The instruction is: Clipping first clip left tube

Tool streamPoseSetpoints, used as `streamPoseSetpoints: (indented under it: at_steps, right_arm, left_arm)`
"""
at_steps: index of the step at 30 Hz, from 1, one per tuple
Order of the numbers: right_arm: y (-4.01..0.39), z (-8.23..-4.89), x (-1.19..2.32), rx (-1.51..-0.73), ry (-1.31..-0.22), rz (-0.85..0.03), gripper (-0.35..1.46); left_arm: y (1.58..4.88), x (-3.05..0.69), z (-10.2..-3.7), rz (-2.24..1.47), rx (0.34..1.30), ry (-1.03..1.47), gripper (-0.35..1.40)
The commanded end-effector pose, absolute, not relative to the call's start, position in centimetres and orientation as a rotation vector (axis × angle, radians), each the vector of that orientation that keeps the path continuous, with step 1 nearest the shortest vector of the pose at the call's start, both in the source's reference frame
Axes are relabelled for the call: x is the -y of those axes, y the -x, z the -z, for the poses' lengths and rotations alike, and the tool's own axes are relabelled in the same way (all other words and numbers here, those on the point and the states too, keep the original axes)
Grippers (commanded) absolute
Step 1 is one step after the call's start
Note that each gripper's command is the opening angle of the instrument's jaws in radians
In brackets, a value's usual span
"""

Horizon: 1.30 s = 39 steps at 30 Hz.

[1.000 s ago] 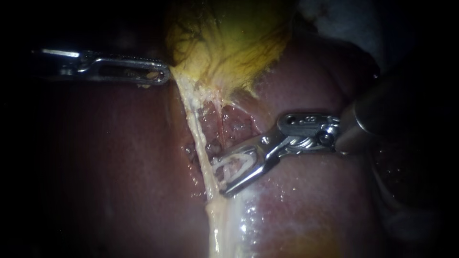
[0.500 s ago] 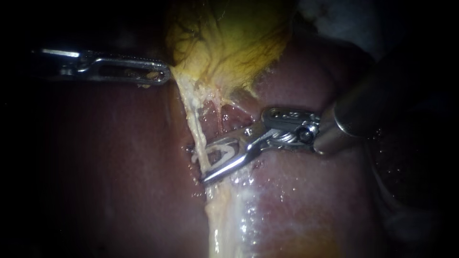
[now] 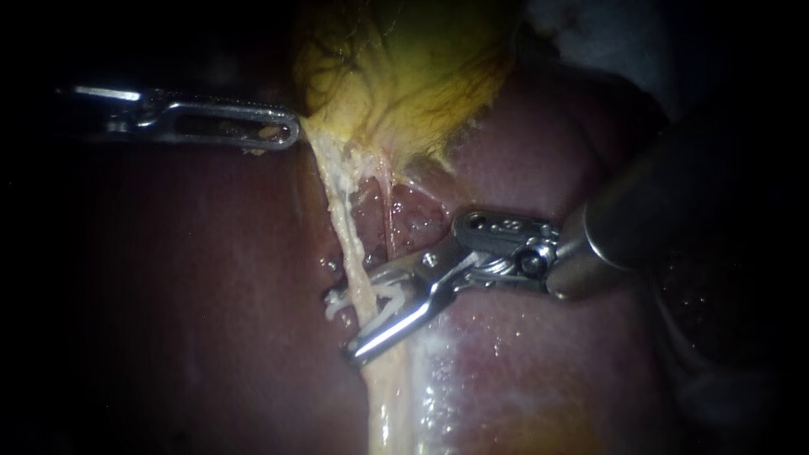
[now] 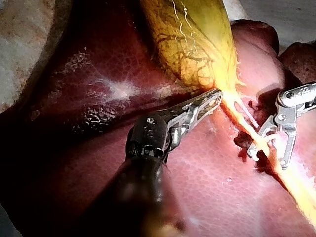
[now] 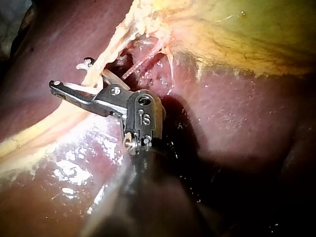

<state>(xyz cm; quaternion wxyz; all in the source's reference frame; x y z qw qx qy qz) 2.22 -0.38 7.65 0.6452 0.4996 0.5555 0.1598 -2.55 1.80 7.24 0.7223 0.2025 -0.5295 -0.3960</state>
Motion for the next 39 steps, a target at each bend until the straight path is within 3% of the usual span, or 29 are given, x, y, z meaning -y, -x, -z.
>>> streamPoseSetpoints:
  at_steps: [1, 20, 39]
  right_arm:
    - [-2.22, -7.62, 0.40, -1.265, -1.143, -0.357, 0.58]
    - [-2.43, -7.37, 0.68, -1.268, -1.187, -0.313, 0.51]
    - [-2.42, -7.40, 0.72, -1.223, -1.183, -0.307, 0.09]
  left_arm:
    - [2.54, -1.80, -7.25, 0.875, 1.169, -0.447, -0.35]
    - [2.54, -1.80, -7.25, 0.875, 1.169, -0.447, -0.35]
    - [2.55, -1.80, -7.25, 0.875, 1.169, -0.447, -0.35]
